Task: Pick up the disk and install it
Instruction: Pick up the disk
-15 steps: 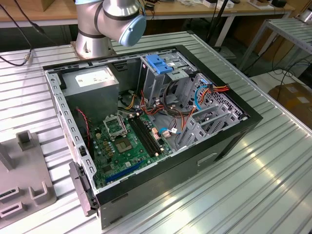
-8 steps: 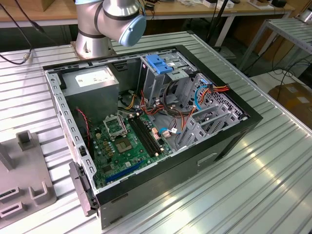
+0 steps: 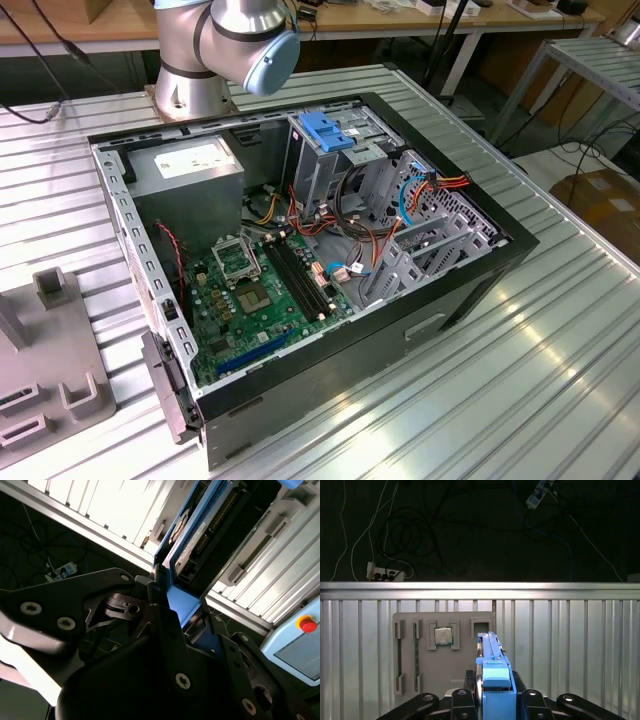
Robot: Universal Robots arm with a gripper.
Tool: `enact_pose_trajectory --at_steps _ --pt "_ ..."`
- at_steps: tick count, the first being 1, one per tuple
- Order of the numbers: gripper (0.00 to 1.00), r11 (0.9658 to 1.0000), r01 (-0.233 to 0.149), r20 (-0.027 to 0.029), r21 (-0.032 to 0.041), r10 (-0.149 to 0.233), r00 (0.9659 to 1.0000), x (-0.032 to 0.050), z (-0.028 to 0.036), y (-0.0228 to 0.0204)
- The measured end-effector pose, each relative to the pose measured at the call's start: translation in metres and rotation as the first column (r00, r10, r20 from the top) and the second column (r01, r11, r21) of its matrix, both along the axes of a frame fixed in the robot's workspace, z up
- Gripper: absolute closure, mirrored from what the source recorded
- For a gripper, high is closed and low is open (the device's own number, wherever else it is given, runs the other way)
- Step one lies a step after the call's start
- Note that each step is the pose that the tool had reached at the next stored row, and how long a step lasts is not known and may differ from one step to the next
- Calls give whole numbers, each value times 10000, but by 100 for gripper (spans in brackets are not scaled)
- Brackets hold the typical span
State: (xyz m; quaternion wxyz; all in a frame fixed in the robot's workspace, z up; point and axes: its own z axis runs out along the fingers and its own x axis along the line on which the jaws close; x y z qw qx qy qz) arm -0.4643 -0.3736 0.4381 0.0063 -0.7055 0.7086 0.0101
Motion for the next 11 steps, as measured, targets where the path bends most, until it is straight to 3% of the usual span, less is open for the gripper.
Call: enact_pose_trajectory --at_steps 11 --pt "63 10000 0 0 0 0 10000 0 28 0"
